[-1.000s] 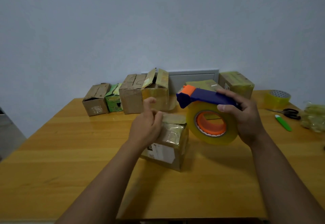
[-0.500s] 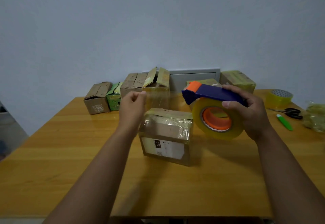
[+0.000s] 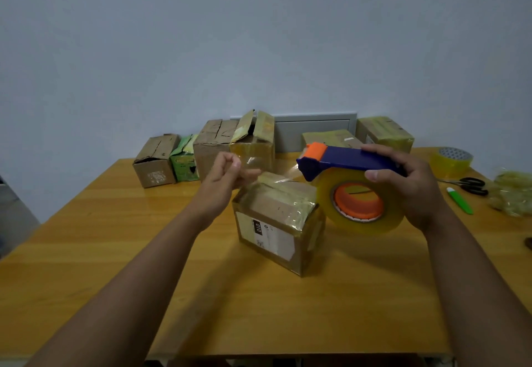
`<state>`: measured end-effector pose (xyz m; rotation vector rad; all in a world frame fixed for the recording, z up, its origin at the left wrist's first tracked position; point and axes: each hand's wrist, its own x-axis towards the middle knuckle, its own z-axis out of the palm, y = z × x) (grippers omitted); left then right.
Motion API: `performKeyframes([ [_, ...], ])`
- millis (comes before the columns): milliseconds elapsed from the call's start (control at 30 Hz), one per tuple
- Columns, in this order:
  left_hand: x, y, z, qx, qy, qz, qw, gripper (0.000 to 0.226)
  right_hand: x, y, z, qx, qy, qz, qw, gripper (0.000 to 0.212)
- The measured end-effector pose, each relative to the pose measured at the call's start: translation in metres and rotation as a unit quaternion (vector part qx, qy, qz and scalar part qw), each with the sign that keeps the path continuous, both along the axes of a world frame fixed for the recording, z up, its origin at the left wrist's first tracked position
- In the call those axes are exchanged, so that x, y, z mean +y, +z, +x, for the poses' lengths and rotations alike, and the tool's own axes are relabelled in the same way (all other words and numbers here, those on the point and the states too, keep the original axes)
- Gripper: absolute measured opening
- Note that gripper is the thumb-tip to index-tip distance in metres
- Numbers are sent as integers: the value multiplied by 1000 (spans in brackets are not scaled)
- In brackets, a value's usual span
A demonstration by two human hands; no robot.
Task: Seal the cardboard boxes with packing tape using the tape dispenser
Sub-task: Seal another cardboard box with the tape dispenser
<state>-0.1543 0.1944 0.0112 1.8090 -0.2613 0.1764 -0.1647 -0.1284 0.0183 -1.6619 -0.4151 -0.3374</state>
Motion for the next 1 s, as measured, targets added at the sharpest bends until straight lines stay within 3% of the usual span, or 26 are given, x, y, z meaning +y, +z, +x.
performKeyframes([
  [133, -4, -17, 0, -45, -4, 258, 965, 22, -4, -1, 0, -1, -2, 49, 999, 40],
  [267, -8, -24, -4, -100, 46, 304, 946, 33, -19, 6, -2, -13, -30, 59, 998, 38],
  [433, -21, -30, -6, -124, 100, 245, 956, 21, -10, 3, -4, -1, 4, 26, 1000, 41],
  [600, -34, -5, -4, -45, 119, 122, 984, 34, -5, -3, -4, 13, 8, 28, 999, 40],
  [733, -16, 14, 10, 0, 140, -10, 990, 21, -10, -4, -3, 23, 4, 21, 999, 41],
  [1000, 9, 25, 28, 103, 70, -49, 991, 16, -6, 1, -6, 35, 10, -35, 999, 46],
])
